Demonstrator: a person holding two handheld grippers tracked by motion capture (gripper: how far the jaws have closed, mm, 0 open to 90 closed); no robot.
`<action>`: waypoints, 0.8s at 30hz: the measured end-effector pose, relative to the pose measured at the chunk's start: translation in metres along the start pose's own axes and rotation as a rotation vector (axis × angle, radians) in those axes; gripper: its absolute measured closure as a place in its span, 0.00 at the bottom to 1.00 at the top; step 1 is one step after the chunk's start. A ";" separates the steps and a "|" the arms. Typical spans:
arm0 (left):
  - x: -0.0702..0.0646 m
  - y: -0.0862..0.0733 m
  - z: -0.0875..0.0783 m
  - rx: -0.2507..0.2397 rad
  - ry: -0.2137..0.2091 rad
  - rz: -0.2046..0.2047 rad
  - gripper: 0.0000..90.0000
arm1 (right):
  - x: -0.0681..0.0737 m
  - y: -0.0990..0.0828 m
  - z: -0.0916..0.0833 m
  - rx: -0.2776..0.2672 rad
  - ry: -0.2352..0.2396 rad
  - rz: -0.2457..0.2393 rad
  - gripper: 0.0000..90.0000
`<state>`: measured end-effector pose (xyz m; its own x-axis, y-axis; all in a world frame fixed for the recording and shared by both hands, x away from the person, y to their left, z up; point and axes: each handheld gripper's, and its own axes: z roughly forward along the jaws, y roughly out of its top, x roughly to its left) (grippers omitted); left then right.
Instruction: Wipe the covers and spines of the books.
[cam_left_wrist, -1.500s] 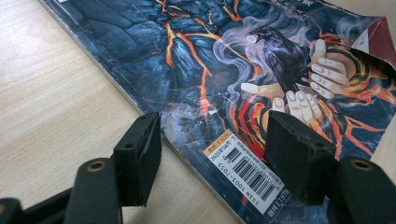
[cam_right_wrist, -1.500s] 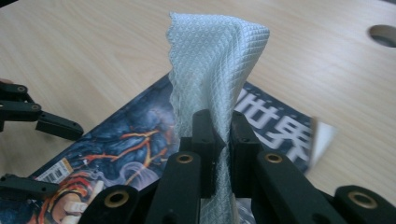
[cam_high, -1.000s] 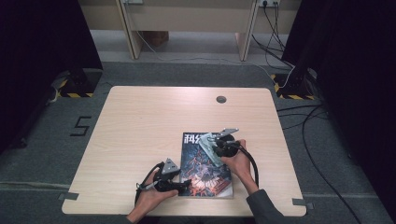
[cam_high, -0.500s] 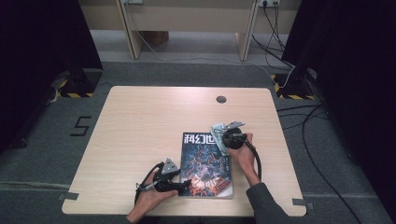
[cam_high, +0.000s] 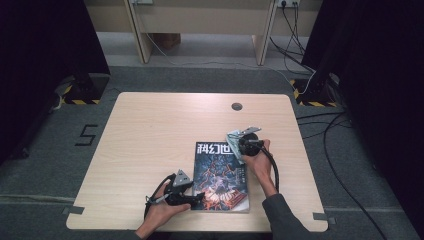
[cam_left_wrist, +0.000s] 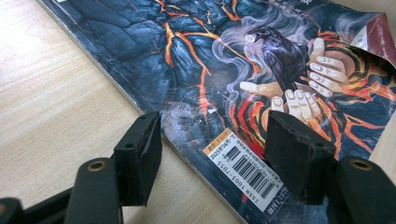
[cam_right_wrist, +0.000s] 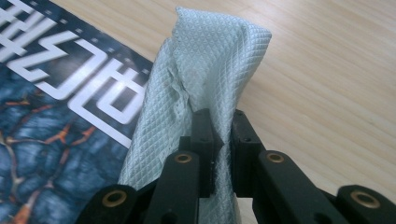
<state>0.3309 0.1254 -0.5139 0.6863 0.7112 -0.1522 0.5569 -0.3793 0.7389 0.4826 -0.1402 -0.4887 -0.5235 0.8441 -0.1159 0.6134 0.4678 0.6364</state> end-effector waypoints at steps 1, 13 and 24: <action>0.000 0.000 0.000 -0.002 -0.002 0.000 0.40 | 0.002 0.001 0.001 -0.004 0.014 -0.001 0.93; 0.001 -0.002 0.000 -0.010 -0.007 0.002 0.40 | 0.031 0.012 0.007 -0.017 0.102 -0.037 0.92; 0.001 -0.002 -0.001 -0.010 -0.011 0.007 0.40 | -0.009 0.001 0.003 -0.005 -0.032 0.029 0.92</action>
<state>0.3302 0.1274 -0.5151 0.6955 0.7017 -0.1543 0.5475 -0.3785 0.7463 0.4903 -0.1466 -0.4894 -0.4866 0.8651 -0.1216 0.6249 0.4419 0.6435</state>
